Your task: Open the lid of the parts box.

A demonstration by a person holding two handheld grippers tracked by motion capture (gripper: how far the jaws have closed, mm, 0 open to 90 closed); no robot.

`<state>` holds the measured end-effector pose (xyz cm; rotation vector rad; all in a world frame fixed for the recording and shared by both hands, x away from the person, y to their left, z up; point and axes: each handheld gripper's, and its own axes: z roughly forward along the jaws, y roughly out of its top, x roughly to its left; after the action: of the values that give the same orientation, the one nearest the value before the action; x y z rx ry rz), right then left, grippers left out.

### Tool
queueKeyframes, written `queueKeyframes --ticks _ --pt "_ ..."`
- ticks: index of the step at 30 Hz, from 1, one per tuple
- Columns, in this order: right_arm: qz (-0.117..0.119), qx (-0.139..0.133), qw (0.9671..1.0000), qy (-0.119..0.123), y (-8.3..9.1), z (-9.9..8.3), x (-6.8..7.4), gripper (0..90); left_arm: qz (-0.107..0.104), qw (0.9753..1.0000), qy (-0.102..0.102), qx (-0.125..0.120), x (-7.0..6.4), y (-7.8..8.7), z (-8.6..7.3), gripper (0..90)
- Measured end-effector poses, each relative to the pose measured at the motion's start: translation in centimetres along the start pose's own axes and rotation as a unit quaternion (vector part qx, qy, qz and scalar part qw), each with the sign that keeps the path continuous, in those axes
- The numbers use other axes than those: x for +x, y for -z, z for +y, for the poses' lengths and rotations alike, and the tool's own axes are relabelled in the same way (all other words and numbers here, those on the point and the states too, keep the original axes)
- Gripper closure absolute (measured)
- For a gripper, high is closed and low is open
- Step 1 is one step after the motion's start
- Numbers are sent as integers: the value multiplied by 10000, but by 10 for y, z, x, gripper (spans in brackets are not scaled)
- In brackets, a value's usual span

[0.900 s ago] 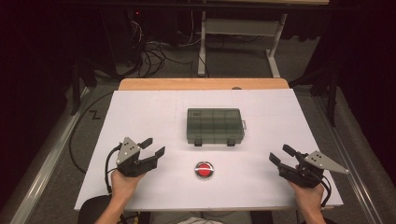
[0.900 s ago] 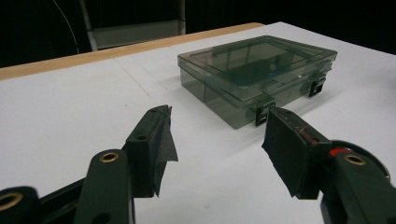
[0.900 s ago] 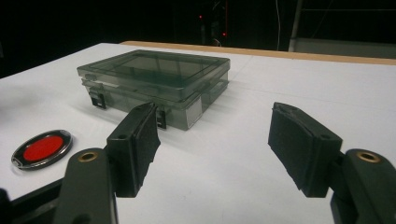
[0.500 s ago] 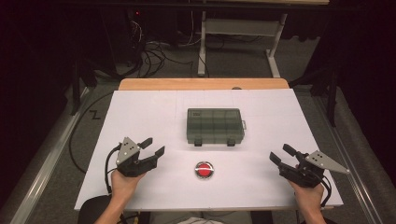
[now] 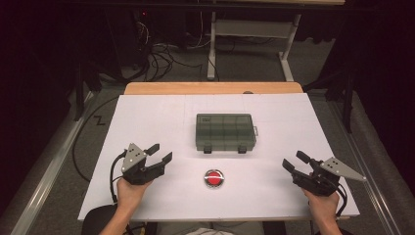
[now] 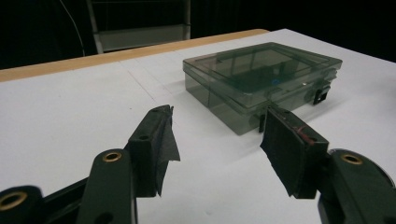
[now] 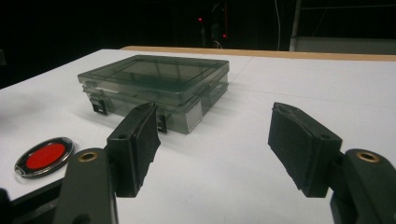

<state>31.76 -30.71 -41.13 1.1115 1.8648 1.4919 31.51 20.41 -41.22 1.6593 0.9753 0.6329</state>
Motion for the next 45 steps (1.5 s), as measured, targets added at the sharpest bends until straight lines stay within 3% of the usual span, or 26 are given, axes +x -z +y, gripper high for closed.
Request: queueKeyframes --ticks 10,26,45 --pt "-15 3 10000 -54 -2 1 -2 347 -8 10000 38 -48 0 -2 1 432" --pt "-76 54 9999 145 -12 5 -6 333 15 10000 26 -19 2 -11 4 426" --pt "-31 59 10000 39 -20 7 -9 324 44 10000 -85 10 0 -19 9 425"
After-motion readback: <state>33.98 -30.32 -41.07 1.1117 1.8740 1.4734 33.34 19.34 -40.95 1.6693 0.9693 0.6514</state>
